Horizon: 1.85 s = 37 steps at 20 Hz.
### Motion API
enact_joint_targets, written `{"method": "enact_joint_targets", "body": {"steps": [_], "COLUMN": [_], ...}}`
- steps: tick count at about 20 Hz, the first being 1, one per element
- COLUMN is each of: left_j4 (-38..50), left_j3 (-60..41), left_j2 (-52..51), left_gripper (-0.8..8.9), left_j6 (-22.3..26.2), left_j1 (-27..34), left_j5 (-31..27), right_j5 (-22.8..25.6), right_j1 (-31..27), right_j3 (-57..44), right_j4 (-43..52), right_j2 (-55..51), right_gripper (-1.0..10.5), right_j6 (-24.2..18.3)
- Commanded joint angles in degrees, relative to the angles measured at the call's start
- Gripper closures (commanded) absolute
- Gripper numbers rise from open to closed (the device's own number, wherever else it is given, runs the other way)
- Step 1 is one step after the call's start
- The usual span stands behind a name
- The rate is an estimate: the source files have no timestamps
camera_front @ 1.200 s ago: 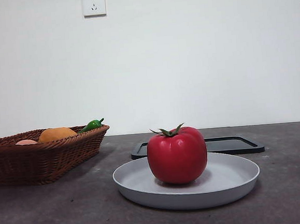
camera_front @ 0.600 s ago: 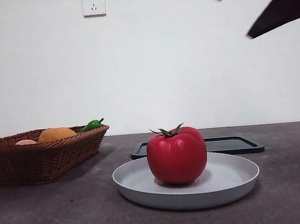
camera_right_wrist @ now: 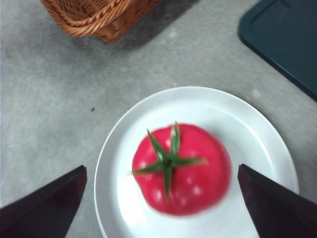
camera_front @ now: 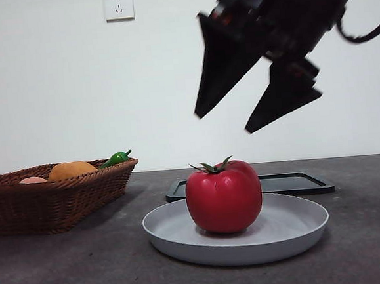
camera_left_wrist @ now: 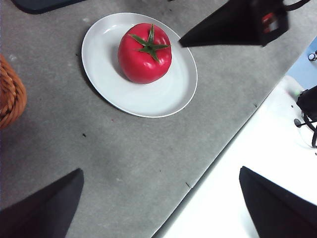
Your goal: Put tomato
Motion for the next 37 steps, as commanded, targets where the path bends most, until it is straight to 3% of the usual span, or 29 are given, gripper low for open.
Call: {"method": "enact_joint_targets", "body": {"steps": [1, 4, 20, 22, 24, 26, 33, 37], "left_j4": [0.4, 0.4, 0.4, 0.4, 0.4, 0.4, 0.4, 0.4], "left_j3": [0.9, 0.9, 0.9, 0.9, 0.9, 0.9, 0.9, 0.9], "left_j2": [0.2, 0.2, 0.2, 0.2, 0.2, 0.2, 0.2, 0.2], "left_gripper": [3.18, 3.18, 3.18, 3.18, 3.18, 3.18, 3.18, 3.18], "left_j6": [0.5, 0.5, 0.5, 0.5, 0.5, 0.5, 0.5, 0.5], "left_j1": [-0.2, -0.2, -0.2, -0.2, -0.2, -0.2, -0.2, -0.2], "left_j5": [0.3, 0.3, 0.3, 0.3, 0.3, 0.3, 0.3, 0.3], "right_j5": [1.6, 6.3, 7.4, 8.0, 8.2, 8.4, 10.6, 12.4], "right_j1": [1.5, 2.8, 3.9, 3.9, 3.8, 3.8, 3.3, -0.9], "right_j3": [1.2, 1.2, 1.2, 1.2, 1.2, 1.2, 3.8, 11.5], "right_j4": [2.1, 4.3, 6.6, 6.7, 6.4, 6.4, 6.0, 3.1], "right_j2": [3.1, 6.3, 15.6, 15.6, 15.6, 15.6, 8.9, 7.5], "right_gripper": [4.6, 3.8, 3.8, 4.5, 6.1, 7.0, 7.0, 7.0], "right_j6": [0.2, 0.2, 0.2, 0.2, 0.2, 0.3, 0.4, 0.3]}}
